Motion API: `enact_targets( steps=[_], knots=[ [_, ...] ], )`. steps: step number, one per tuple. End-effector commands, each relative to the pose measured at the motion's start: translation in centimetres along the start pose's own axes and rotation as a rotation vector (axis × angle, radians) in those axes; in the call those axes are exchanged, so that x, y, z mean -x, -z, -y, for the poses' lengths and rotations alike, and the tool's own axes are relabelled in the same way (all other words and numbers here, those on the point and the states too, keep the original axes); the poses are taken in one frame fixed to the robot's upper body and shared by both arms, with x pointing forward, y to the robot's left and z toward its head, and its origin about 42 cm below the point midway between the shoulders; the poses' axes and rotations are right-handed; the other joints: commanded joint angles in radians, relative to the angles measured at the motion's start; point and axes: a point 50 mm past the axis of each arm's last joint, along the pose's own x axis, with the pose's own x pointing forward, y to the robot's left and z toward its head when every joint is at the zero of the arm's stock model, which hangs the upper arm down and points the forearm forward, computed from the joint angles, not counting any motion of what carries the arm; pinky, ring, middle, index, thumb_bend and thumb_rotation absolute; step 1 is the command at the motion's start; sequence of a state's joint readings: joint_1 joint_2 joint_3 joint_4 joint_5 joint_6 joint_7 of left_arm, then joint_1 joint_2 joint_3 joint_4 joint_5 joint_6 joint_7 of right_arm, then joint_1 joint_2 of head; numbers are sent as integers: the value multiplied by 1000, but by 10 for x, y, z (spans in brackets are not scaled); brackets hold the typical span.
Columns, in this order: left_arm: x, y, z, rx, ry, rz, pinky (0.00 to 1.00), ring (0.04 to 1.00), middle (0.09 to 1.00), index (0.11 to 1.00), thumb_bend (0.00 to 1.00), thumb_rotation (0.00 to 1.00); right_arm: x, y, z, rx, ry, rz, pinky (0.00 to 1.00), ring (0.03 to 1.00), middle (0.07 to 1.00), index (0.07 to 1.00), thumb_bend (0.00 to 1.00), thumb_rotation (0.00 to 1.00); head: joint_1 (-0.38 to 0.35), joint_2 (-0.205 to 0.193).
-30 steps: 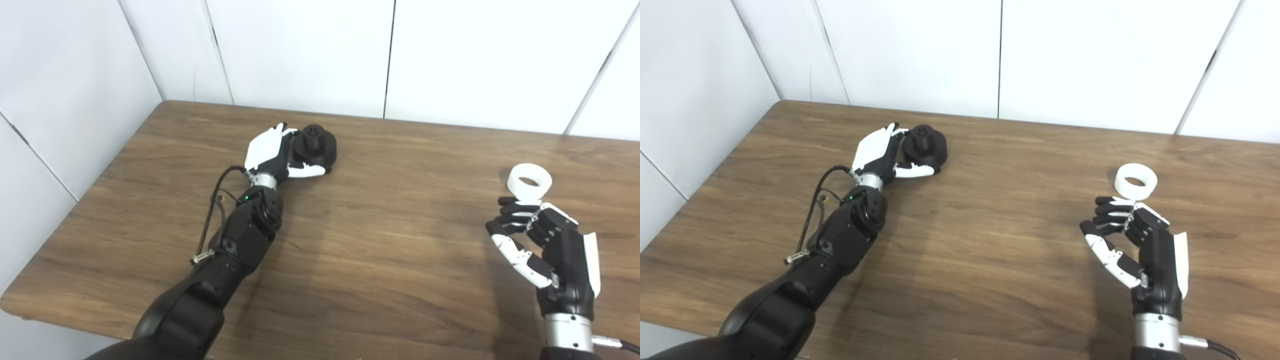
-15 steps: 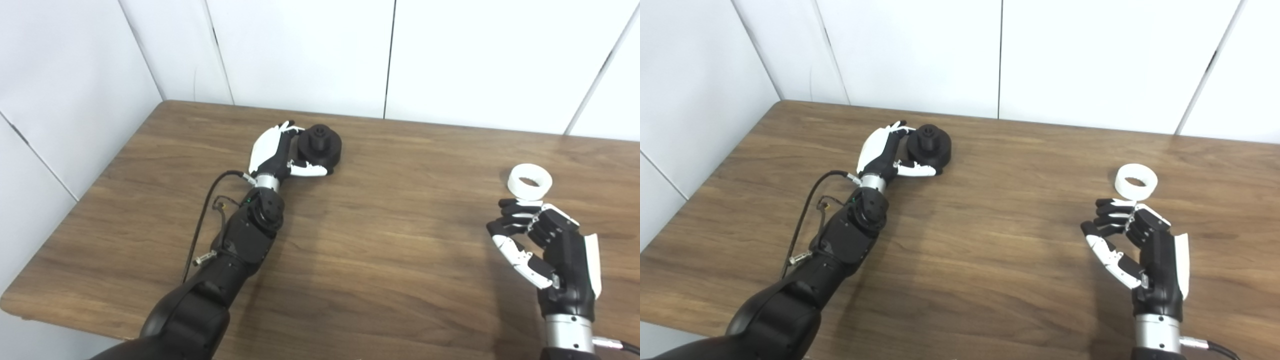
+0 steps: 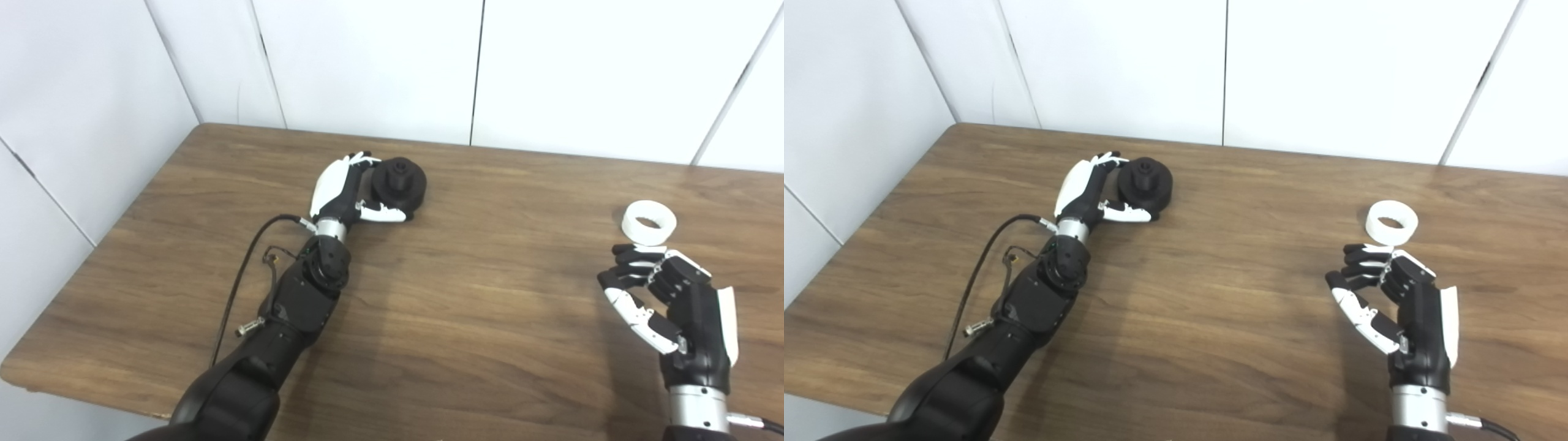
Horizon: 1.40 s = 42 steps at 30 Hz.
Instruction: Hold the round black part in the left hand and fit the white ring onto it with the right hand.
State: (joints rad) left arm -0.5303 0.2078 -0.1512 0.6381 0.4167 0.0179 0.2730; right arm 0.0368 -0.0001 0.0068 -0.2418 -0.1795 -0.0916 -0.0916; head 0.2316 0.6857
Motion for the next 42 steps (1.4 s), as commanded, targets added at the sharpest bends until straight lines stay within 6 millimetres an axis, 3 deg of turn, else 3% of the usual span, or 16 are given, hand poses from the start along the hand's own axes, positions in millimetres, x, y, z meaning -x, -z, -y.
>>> enact_targets(
  steps=[1, 19, 42],
  knots=[
    [-3, -16, -3, -14, 11, 49, 1000, 1000, 936, 590, 880, 214, 0, -11, -1, -21, 13, 46, 425, 524, 631, 498, 504, 145, 1, 2],
    [43, -33, 6, -22, 124, 101, 1000, 1000, 948, 589, 875, 250, -4, -12, -1, -13, 10, 56, 416, 519, 635, 498, 504, 147, -4, 2],
    [138, -63, 6, 33, 251, 260, 1000, 1000, 962, 579, 895, 234, -7, -22, -6, -21, 25, 50, 409, 510, 623, 498, 503, 142, -60, 22]
  ],
)
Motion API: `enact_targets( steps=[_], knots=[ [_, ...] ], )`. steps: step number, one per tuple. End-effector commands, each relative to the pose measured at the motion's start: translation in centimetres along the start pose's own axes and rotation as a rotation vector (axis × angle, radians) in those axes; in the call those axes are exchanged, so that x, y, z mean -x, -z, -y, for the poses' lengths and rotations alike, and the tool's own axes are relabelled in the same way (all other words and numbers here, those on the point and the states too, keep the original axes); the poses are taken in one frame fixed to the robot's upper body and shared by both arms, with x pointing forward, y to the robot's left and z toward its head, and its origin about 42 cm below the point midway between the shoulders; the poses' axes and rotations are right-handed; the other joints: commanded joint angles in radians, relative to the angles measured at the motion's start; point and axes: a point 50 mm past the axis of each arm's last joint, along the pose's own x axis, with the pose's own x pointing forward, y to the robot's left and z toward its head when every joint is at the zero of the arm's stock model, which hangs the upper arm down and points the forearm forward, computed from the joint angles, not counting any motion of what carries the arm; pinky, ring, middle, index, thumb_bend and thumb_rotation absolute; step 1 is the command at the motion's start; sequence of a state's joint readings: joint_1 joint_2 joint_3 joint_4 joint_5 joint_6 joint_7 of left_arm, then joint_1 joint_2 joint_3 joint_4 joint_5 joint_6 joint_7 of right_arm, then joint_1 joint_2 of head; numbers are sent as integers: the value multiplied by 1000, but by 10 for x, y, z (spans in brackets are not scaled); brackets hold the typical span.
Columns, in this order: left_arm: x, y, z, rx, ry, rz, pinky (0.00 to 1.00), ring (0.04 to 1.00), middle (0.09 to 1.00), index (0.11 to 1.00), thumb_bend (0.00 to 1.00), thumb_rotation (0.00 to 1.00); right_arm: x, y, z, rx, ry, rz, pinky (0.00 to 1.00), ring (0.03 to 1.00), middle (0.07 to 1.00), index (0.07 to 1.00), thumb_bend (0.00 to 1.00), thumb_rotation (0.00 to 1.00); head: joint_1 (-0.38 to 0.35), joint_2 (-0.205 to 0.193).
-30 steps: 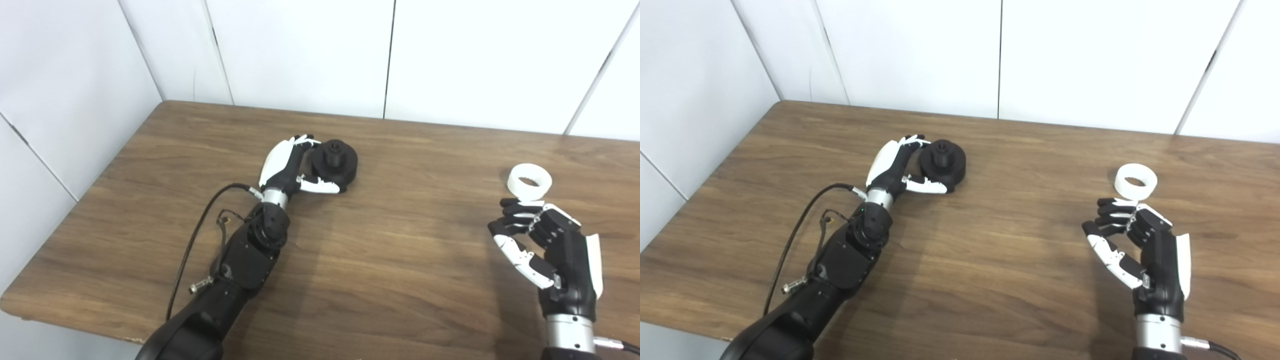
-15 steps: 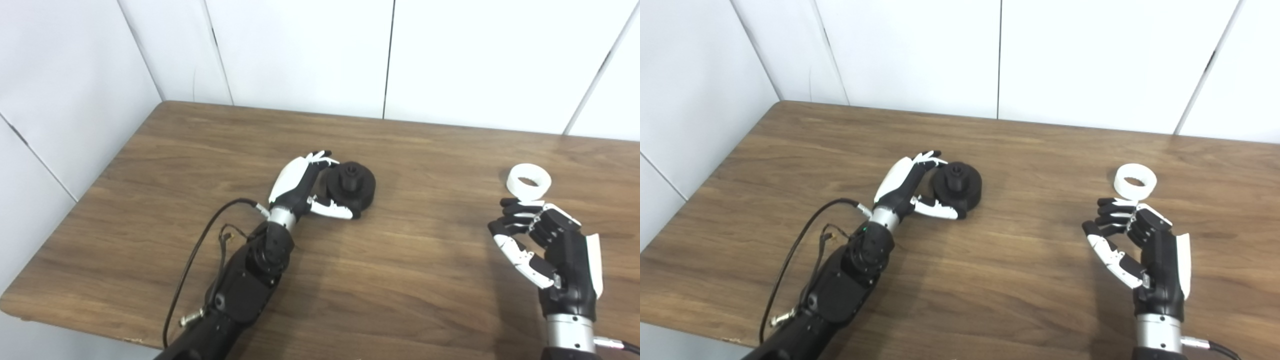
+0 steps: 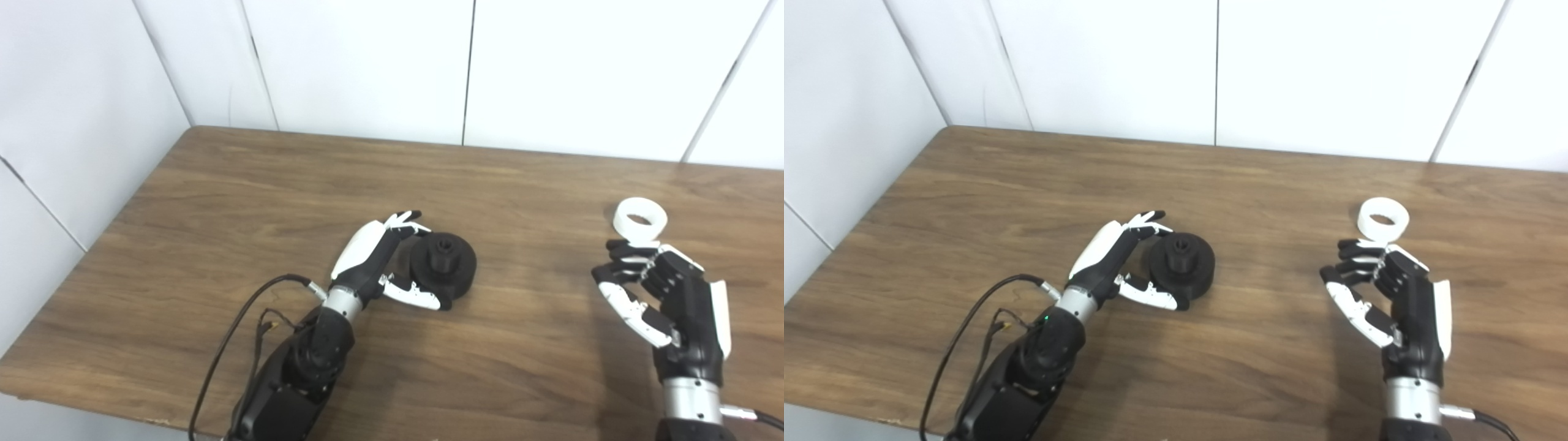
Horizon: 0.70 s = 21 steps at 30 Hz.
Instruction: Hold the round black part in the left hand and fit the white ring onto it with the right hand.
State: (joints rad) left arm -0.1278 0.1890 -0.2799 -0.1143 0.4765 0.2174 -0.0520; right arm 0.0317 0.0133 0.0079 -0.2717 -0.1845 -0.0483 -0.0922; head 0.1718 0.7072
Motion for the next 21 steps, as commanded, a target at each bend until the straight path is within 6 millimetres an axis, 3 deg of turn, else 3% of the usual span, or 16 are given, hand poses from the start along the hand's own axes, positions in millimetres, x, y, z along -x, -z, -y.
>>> enact_targets(
  steps=[1, 9, 21],
  knots=[
    [3, -16, -8, -22, -21, 83, 1000, 1000, 963, 579, 896, 241, -4, -15, -4, -12, 14, 60, 411, 511, 624, 498, 502, 142, -2, 1],
    [35, -30, 12, -8, 43, 118, 1000, 1000, 965, 582, 901, 260, -5, -18, -7, -37, 9, 64, 418, 520, 636, 498, 503, 141, -6, 4],
    [60, -44, 27, -31, 85, 132, 1000, 1000, 960, 571, 930, 280, -5, -20, -12, -41, 11, 62, 418, 526, 645, 498, 502, 140, -39, 17]
  ],
)
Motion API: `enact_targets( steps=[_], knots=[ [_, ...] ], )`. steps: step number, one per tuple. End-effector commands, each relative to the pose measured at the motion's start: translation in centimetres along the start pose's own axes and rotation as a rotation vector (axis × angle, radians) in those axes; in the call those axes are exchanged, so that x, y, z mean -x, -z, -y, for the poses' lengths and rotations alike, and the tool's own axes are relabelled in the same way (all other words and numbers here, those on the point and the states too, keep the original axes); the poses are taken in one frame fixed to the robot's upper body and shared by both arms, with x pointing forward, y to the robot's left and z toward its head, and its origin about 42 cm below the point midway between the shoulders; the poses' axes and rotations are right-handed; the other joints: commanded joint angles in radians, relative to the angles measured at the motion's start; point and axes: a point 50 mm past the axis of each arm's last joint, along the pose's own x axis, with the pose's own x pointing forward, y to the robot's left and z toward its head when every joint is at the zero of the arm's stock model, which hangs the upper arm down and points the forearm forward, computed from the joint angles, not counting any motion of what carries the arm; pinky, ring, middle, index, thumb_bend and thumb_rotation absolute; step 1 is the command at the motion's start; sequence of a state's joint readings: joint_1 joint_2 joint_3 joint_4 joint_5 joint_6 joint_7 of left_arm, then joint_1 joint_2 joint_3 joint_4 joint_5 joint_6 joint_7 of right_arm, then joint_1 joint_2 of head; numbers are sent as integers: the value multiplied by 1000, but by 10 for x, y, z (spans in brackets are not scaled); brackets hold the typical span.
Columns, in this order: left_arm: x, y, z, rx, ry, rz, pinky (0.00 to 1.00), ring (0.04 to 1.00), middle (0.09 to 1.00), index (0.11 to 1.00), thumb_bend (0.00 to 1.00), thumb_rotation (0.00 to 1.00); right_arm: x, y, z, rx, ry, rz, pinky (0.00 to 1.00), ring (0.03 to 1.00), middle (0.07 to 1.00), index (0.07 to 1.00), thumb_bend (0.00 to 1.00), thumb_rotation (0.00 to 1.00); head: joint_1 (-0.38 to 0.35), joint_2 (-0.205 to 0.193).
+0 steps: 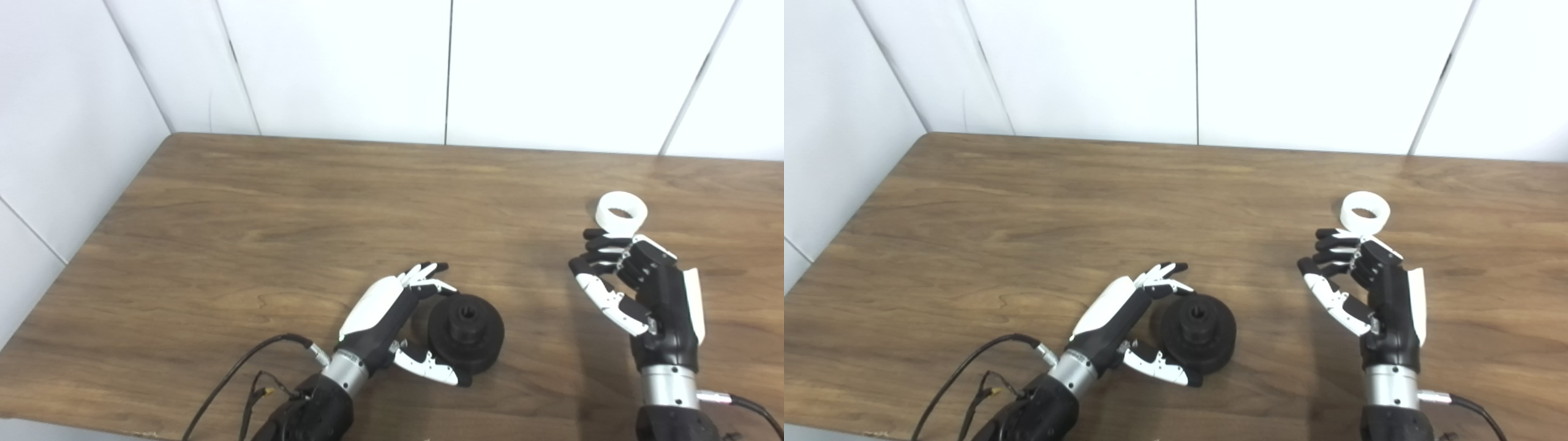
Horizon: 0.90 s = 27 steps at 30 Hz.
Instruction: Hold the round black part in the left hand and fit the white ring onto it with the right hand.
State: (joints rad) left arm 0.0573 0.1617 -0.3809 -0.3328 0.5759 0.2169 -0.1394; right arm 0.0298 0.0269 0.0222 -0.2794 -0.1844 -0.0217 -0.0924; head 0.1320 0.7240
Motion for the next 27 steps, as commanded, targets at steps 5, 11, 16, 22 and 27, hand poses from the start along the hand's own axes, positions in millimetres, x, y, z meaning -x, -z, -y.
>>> enact_targets(
  steps=[5, 11, 16, 22, 27],
  knots=[
    [1, -11, -6, -48, -26, 52, 1000, 1000, 955, 570, 937, 285, -3, -19, -7, -15, 16, 83, 421, 524, 640, 498, 501, 140, -12, 4],
    [5, -7, -9, -94, -39, 55, 1000, 1000, 951, 570, 934, 280, -1, -19, -14, -9, 16, 73, 411, 516, 641, 498, 500, 140, -130, 0],
    [12, 1, -19, -57, -31, 52, 1000, 1000, 964, 577, 903, 230, 0, -21, -30, -8, 10, 81, 428, 529, 635, 498, 498, 137, -310, -17],
    [17, 9, -30, -48, -32, 60, 1000, 1000, 954, 569, 904, 180, 0, -23, -48, -30, 14, 78, 418, 516, 616, 498, 499, 131, -403, -41],
    [18, 13, -34, -50, -24, 64, 1000, 1000, 953, 571, 909, 154, -2, -23, -53, -12, 23, 79, 387, 504, 615, 498, 499, 133, -418, -49]
  ],
)
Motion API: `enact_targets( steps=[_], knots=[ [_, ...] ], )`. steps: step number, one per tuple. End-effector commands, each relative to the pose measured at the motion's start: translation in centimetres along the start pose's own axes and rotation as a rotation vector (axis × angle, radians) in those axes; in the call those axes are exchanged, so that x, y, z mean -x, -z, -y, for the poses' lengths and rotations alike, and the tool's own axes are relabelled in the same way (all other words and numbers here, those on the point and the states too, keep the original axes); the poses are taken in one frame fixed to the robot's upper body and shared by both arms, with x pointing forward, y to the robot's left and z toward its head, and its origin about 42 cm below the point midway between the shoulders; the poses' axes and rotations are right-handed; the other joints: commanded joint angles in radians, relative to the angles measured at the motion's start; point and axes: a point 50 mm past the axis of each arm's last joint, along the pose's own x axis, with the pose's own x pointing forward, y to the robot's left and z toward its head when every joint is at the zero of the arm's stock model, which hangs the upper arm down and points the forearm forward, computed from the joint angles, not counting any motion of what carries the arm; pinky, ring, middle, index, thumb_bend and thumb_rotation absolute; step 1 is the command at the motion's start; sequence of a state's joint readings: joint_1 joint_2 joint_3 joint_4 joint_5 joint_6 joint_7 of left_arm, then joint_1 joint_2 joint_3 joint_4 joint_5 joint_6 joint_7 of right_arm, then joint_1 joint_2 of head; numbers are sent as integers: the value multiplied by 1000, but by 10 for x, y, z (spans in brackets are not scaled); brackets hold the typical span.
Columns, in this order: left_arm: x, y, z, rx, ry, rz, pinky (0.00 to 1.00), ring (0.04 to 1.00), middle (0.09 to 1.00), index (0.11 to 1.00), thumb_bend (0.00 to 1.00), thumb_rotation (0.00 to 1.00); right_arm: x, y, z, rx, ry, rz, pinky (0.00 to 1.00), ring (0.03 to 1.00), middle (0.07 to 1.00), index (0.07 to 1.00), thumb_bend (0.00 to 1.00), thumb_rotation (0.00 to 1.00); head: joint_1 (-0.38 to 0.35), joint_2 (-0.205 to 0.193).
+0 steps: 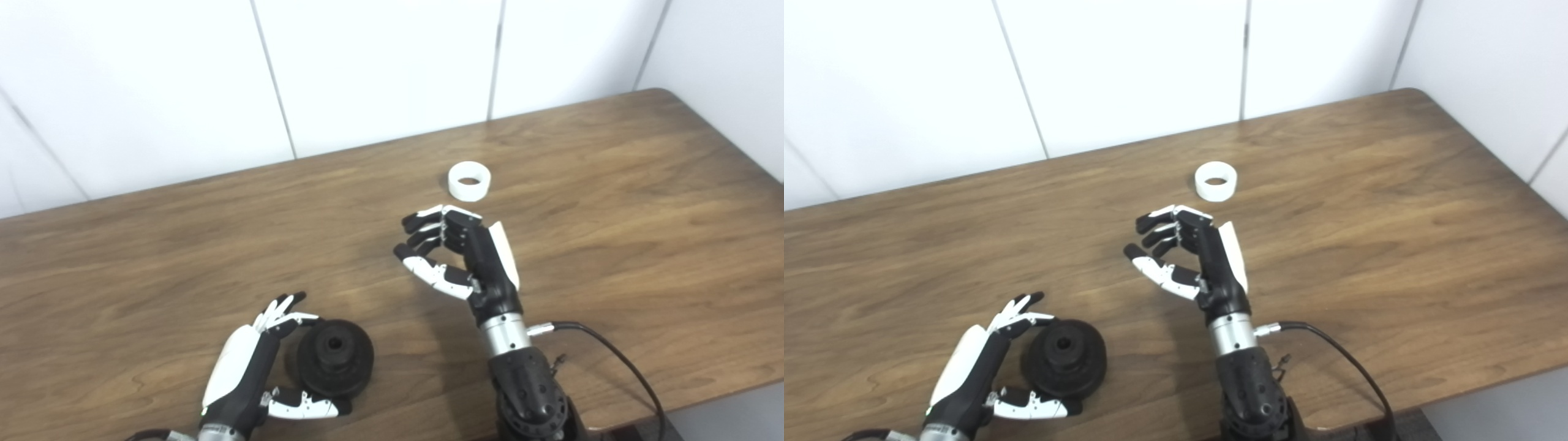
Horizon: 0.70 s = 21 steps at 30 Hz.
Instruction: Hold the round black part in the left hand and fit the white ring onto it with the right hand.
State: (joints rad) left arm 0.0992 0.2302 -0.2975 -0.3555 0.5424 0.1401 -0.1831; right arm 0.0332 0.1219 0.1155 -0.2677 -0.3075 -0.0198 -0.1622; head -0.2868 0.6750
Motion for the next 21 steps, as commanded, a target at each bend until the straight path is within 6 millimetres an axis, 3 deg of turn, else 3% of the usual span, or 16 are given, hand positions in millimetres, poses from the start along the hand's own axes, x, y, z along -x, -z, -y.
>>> enact_targets(
  steps=[1, 11, 21],
  knots=[
    [-3, -7, -11, -9, -29, 61, 1000, 1000, 952, 571, 911, 153, -7, -13, -7, -16, 19, 75, 390, 505, 615, 498, 499, 133, -2, -1],
    [-3, -7, -9, -1, -22, 61, 1000, 1000, 948, 565, 921, 185, -20, -16, 12, 60, 56, 109, 430, 541, 630, 498, 500, 139, -12, -10],
    [-1, -6, -10, 3, -18, 58, 1000, 1000, 948, 567, 919, 182, -61, -31, 57, 331, 115, 154, 466, 593, 724, 499, 501, 147, -14, -17]
  ],
)
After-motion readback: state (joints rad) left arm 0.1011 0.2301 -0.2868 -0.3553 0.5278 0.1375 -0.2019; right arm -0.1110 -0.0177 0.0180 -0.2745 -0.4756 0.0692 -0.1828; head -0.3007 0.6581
